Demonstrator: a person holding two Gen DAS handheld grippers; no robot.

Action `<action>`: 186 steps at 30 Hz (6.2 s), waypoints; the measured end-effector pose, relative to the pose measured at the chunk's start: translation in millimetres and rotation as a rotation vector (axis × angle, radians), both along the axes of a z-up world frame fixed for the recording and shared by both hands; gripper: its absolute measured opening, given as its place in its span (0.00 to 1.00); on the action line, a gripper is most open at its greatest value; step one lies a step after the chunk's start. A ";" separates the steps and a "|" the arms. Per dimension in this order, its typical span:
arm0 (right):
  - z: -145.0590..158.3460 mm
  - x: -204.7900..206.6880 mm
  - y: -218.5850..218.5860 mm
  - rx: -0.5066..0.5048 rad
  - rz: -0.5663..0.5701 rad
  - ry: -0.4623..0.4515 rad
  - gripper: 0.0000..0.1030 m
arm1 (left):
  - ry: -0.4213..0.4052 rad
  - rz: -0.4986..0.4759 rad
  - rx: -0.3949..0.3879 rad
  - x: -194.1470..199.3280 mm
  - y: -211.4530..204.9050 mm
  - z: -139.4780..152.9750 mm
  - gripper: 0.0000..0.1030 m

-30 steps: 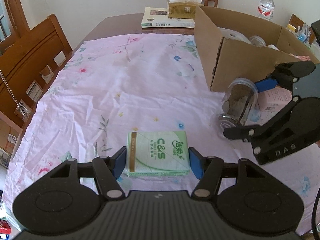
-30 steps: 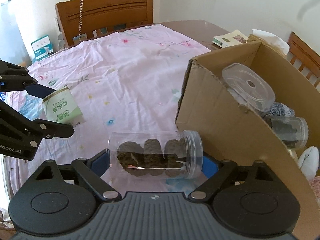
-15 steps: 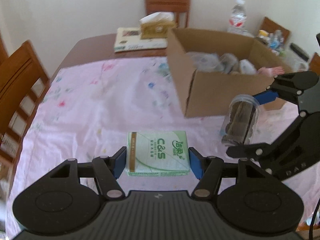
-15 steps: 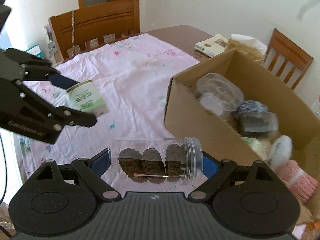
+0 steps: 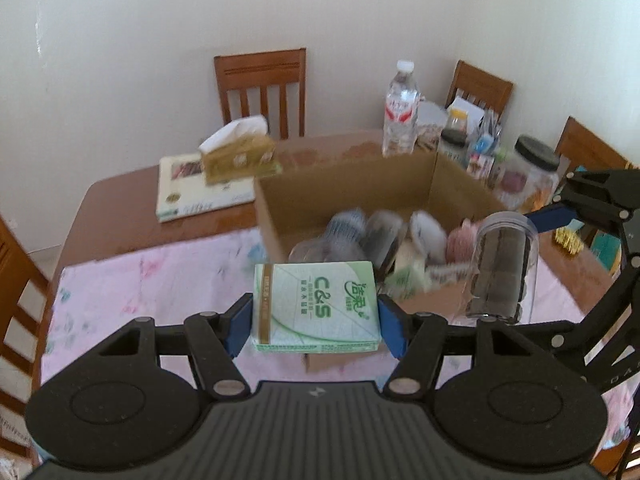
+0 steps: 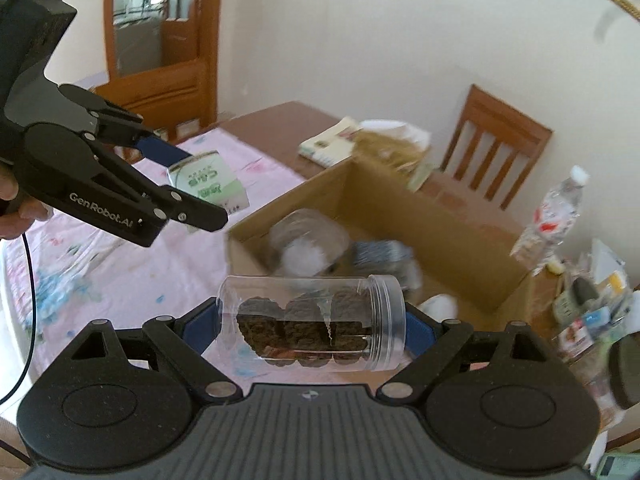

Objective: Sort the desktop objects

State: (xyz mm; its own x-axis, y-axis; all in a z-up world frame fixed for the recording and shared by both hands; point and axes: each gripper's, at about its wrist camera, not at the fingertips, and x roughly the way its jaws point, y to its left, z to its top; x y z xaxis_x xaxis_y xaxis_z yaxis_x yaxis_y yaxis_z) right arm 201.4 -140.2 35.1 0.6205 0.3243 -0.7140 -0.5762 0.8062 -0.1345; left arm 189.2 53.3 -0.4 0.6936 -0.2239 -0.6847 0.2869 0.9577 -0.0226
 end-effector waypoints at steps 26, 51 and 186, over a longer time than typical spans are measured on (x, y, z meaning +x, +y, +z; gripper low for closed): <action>-13.3 46.4 -41.7 -0.041 -0.122 -0.011 1.00 | 0.017 0.008 0.055 56.6 -55.7 -14.3 0.88; -31.2 -59.4 -47.0 0.046 -0.288 0.086 1.00 | 0.079 0.070 0.015 -35.1 -53.7 -39.1 0.90; 1.3 -16.6 -94.6 0.241 -0.489 0.241 1.00 | 0.057 0.256 0.087 -13.2 -90.8 2.3 0.97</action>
State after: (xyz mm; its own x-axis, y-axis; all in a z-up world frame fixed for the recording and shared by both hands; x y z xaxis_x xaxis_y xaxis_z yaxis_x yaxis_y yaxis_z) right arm 184.8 -234.8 36.4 0.5679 0.2128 -0.7951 -0.1223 0.9771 0.1741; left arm 176.0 -37.5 1.9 0.6797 0.0147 -0.7333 0.0363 0.9979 0.0537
